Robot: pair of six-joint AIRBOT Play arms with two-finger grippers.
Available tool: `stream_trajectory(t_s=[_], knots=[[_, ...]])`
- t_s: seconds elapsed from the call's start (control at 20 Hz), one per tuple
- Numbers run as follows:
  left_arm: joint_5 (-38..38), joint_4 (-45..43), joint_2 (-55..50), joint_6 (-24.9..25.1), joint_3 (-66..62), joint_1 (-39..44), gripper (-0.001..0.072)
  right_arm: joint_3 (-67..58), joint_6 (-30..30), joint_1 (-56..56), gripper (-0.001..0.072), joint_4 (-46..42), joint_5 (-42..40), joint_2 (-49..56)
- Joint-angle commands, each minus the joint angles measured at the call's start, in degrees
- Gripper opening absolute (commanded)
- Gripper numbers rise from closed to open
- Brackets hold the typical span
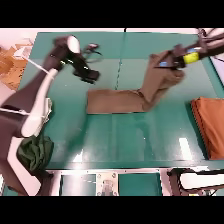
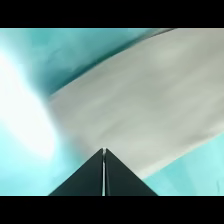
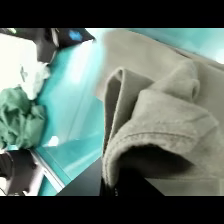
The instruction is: Fold the shirts.
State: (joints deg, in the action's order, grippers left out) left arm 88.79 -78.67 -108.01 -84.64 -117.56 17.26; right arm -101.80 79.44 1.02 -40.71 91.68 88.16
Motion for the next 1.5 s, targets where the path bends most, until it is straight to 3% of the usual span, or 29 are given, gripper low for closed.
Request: stream_trajectory(t_s=[0.0,0.1,0.15,0.2,0.25,0.35,0.6,0.65,0.7,0.85,0.95,1.2,1.45], knots=[[8.26,-6.8,4.26,-0.81,-0.22,-6.82,0.002,0.04,3.1,-15.98,0.0022,-0.7,-13.51,3.85],[9.18,-6.8,4.31,-0.76,-0.15,-8.66,0.002,0.04,3.08,-24.83,0.0025,-0.7,-23.17,9.66],[9.2,-6.8,4.31,-0.61,-0.15,-8.98,0.002,0.04,3.08,-28.76,0.0098,-0.68,-29.0,13.18],[9.2,-6.78,4.31,-0.33,-0.15,-8.98,0.002,0.04,3.04,-32.46,0.0353,-0.66,-34.56,16.98],[9.29,-6.78,4.31,-0.2,-0.15,-8.98,0.002,0.02,3.04,-35.69,0.055,-0.7,-39.26,20.9],[9.88,-6.73,4.33,0.33,-0.15,-8.98,0.002,0.02,4.92,-36.74,0.0549,-0.68,-39.63,25.03],[9.38,-6.73,4.31,1.11,-0.15,-8.98,0.002,-0.09,5.46,-17.94,0.0533,-0.92,-22.32,19.82],[9.11,-6.73,4.31,1.09,-0.15,-8.98,0.002,-0.04,5.46,-13.16,0.0406,-1.31,-19.1,18.51],[9.16,-6.75,4.31,1.09,-0.15,-8.98,0.002,-0.02,5.53,-8.17,0.0393,-3.04,-15.52,17.35],[9.09,-6.86,4.31,1.05,-0.15,-8.98,0.002,2.49,5.79,3.32,0.0439,-8.48,-8.33,15.26],[9.11,-6.86,4.31,0.59,-0.15,-8.98,0.002,9.6,3.91,7.28,0.0547,-8.41,-8.74,14.19],[8.31,-6.82,4.31,-0.83,-0.15,-8.98,0.002,27.56,-3.3,2.56,0.0549,0.33,-24.11,14.36],[8.72,-6.8,4.31,-0.81,-0.15,-8.98,0.002,29.46,-3.56,-6.56,0.0549,7.74,-31.21,17.42]])
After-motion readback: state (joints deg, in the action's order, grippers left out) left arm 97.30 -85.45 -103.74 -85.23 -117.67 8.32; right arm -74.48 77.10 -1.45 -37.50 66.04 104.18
